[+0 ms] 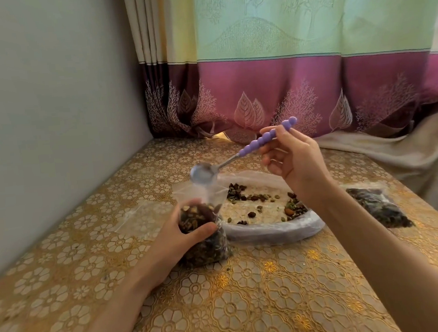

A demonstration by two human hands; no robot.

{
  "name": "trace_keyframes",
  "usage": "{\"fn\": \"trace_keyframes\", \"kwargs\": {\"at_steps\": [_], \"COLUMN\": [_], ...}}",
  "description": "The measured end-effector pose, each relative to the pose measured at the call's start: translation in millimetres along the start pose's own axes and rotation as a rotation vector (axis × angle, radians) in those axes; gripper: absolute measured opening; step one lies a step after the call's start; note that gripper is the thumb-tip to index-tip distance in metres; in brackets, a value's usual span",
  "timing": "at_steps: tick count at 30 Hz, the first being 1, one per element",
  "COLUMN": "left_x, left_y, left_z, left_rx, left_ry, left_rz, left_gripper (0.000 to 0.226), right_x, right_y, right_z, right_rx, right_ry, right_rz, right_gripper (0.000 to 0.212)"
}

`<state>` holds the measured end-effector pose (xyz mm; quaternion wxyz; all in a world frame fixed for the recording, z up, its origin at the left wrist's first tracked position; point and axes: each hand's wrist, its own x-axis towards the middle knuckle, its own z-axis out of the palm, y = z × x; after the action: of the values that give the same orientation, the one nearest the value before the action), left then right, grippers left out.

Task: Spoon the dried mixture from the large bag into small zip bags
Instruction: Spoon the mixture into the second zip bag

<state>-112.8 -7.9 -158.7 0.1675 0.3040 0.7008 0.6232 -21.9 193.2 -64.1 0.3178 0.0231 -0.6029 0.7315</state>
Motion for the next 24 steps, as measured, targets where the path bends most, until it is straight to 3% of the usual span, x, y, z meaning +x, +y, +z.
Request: {"fn": "trace_keyframes", "kwargs": {"at_steps": [6, 8, 15, 24], "left_x": [-0.1, -0.2, -0.5, 0.8], "left_y": [0.7, 0.4, 1.0, -1.5], "left_z": [1.7, 2.0, 3.3, 4.2], "left_rx": [-0.010, -0.034, -0.041, -0.049], "left_ry": [0.047, 0.071, 0.063, 0.068], "left_rz": [0.036, 0.043, 0.071, 0.073], "left_gripper": [0.048, 0.047, 0.042, 0.043], "right_x": [9.3, 10.4, 16.6, 35.5], "right_y": [5.9, 11.0, 17.9, 16.4], "right_z": [-34.9, -48.8, -82.9, -90.4], "right_rx": [-0.030, -0.102, -0.487, -0.666], "right_ry": [0.371, 0.422, 0.398, 0.227], "right_rz": [0.032, 0.048, 0.013, 0.058], "right_gripper": [0.030, 0.029, 0.026, 0.026]}}
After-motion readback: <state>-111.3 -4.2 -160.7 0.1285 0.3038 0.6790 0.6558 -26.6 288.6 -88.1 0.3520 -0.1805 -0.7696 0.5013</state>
